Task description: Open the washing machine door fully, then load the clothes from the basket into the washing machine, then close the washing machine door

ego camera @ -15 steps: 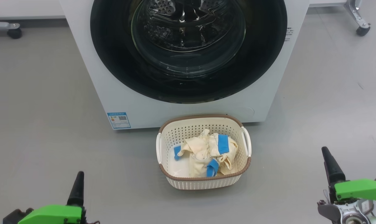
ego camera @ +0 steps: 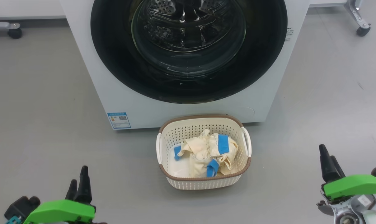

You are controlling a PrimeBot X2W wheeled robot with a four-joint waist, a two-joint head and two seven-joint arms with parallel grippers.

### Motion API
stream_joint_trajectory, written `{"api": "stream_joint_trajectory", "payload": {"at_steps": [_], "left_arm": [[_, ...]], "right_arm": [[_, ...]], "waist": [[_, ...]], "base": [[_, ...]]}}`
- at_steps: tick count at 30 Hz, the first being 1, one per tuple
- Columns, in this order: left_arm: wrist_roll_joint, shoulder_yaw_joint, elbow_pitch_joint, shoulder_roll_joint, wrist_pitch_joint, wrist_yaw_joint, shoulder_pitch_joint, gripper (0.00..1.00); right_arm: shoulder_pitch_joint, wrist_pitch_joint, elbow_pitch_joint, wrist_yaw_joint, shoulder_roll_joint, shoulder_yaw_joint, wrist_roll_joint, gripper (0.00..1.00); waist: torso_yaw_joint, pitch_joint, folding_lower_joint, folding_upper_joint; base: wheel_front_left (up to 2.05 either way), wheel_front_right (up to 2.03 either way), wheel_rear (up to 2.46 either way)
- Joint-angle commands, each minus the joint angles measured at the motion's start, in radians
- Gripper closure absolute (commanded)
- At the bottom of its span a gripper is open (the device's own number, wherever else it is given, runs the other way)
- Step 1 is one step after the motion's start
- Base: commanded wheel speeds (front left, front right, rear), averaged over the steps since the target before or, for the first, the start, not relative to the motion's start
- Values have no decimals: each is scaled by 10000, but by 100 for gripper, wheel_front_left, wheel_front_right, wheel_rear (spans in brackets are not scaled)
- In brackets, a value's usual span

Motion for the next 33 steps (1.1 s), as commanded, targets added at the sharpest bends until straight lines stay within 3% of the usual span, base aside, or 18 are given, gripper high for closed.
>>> {"api": "stream_joint_trajectory", "payload": {"at_steps": [1,11,33], "left_arm": [[372,82,-408,211,-159,67,-560,0],[1786,-220,-470,292,-456,172,-549,0],[4275,-786,-201,447,-1081,202,-761,0]], "right_arm": [[-593,-156,-368,7,-216,98,-438,0],[-730,-451,-184,8,-127,16,-2415,0],[-952,-1071,87,11,-3,369,-5388,0]], "waist": [[-4,-1,0,0],[10,-31,0,0],[26,-36,0,0]], "base": [[0,0,0],[0,0,0],[0,0,0]]}}
